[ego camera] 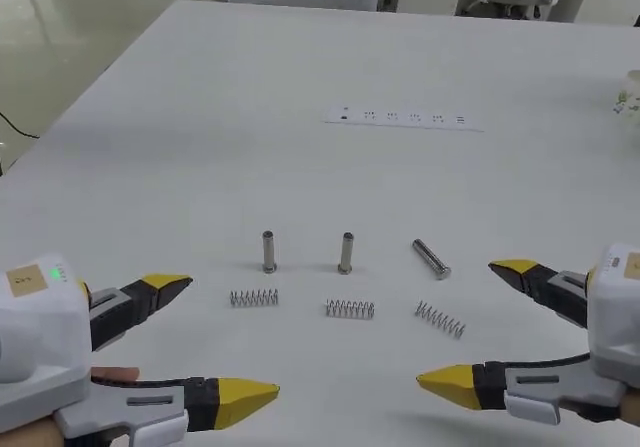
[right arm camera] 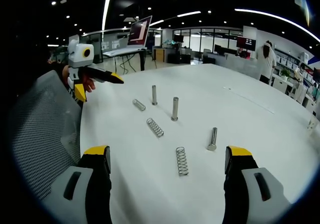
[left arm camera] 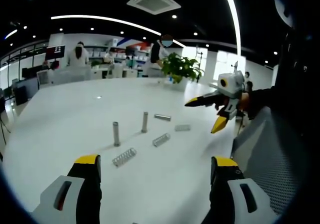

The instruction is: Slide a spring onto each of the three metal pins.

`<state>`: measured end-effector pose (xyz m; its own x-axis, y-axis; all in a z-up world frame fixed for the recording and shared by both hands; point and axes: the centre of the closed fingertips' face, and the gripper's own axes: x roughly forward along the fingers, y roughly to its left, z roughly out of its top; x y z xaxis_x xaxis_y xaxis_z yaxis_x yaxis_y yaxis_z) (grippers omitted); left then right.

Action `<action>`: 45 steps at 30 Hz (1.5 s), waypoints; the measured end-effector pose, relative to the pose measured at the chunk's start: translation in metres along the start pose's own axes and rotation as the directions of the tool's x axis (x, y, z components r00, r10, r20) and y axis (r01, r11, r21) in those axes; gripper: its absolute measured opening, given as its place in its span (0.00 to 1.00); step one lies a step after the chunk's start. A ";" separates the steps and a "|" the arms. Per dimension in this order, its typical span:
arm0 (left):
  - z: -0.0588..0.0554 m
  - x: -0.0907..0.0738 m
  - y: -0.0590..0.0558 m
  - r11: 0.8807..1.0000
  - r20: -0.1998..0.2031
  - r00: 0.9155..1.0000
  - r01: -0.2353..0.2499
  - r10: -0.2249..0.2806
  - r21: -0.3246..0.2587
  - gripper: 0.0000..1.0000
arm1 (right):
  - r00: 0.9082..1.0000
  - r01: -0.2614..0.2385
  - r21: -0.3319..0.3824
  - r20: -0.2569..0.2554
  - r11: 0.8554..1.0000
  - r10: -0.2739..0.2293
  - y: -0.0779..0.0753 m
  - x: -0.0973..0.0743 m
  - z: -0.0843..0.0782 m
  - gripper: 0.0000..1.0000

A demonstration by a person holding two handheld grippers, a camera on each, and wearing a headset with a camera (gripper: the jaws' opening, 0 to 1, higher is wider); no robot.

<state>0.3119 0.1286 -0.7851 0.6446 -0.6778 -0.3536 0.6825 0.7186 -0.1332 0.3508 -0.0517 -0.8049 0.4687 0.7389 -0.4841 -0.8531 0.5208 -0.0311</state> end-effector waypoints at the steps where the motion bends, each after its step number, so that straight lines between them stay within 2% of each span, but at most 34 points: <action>1: 0.000 0.000 0.000 1.000 0.000 1.000 0.000 0.000 0.000 0.88 | 1.000 0.000 0.000 0.000 1.000 0.000 0.000 0.000 0.000 0.95; 13: 0.000 0.000 -0.001 1.000 0.003 1.000 0.002 -0.002 0.000 0.87 | 1.000 -0.004 -0.002 -0.005 1.000 0.003 -0.003 0.000 0.005 0.94; 22: 0.000 0.000 -0.002 1.000 0.001 1.000 0.005 -0.005 0.003 0.87 | 1.000 0.001 -0.013 -0.015 1.000 -0.001 -0.011 0.003 0.011 0.92; 33: 0.000 -0.001 0.000 1.000 0.005 1.000 -0.001 0.001 0.001 0.87 | 1.000 0.007 -0.043 -0.015 0.999 -0.007 -0.021 0.012 0.028 0.91; 45: 0.000 0.000 -0.001 1.000 0.001 1.000 -0.001 0.001 0.002 0.87 | 0.999 0.006 -0.068 -0.035 0.998 -0.009 -0.034 0.023 0.035 0.89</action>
<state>0.3106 0.1279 -0.7849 0.6459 -0.6769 -0.3530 0.6822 0.7193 -0.1312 0.3985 -0.0375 -0.7845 0.4677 0.7191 -0.5139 -0.8638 0.4951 -0.0933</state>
